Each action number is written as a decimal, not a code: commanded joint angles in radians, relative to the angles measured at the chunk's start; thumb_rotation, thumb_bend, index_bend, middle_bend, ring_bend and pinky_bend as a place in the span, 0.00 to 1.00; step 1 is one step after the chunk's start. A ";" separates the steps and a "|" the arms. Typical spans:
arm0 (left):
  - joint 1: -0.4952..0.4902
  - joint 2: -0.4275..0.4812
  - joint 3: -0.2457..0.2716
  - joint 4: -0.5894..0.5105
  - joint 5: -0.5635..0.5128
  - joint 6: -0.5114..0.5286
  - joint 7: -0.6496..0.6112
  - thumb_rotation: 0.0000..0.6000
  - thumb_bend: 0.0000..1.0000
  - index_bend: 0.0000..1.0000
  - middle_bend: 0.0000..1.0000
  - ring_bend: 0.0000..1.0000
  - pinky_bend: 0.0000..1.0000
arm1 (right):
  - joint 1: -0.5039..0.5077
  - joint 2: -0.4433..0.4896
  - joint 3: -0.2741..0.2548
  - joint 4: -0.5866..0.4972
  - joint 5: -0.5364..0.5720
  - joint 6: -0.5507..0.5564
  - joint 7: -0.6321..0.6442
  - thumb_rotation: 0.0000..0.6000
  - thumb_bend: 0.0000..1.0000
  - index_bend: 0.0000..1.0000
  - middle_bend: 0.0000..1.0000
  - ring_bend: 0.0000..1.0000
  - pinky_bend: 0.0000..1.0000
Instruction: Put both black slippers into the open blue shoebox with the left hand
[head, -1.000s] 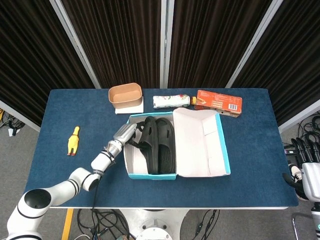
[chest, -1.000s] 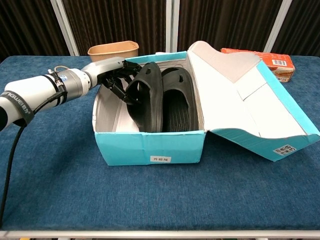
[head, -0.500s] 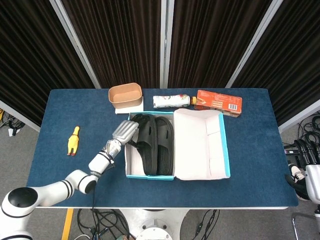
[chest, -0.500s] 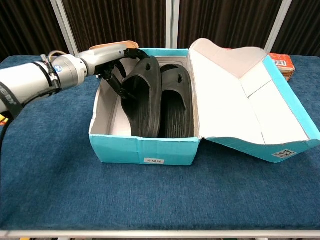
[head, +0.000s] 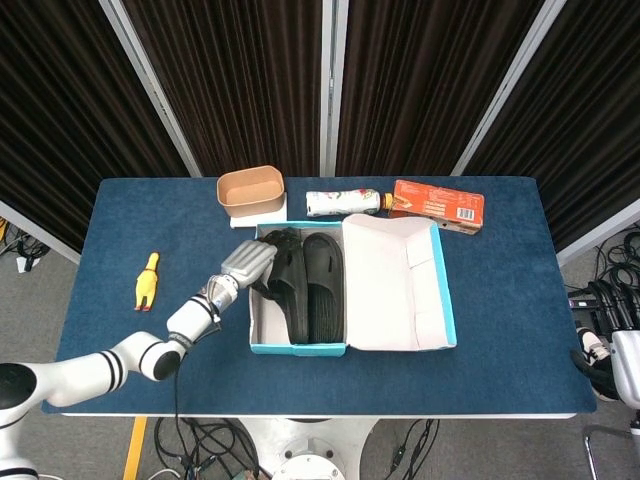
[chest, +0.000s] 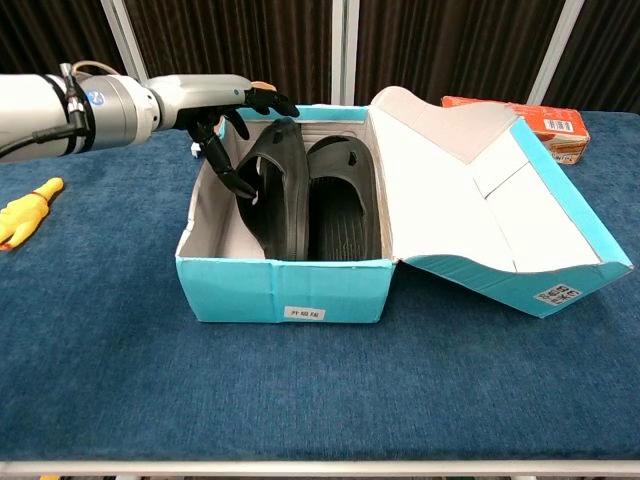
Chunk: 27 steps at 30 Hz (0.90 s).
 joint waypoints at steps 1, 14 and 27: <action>0.014 0.030 -0.031 -0.046 0.009 0.028 -0.066 1.00 0.00 0.09 0.09 0.00 0.21 | 0.000 -0.001 0.000 0.003 0.000 -0.001 0.003 1.00 0.10 0.06 0.06 0.00 0.06; 0.005 0.032 0.024 -0.054 0.207 0.165 0.021 0.91 0.00 0.45 0.36 0.09 0.21 | 0.005 -0.009 0.001 0.018 0.000 -0.009 0.018 1.00 0.10 0.06 0.06 0.00 0.06; -0.009 -0.007 0.058 -0.050 0.138 0.142 0.134 0.85 0.00 0.44 0.35 0.09 0.21 | 0.005 -0.012 0.001 0.022 0.001 -0.011 0.022 1.00 0.10 0.06 0.06 0.00 0.06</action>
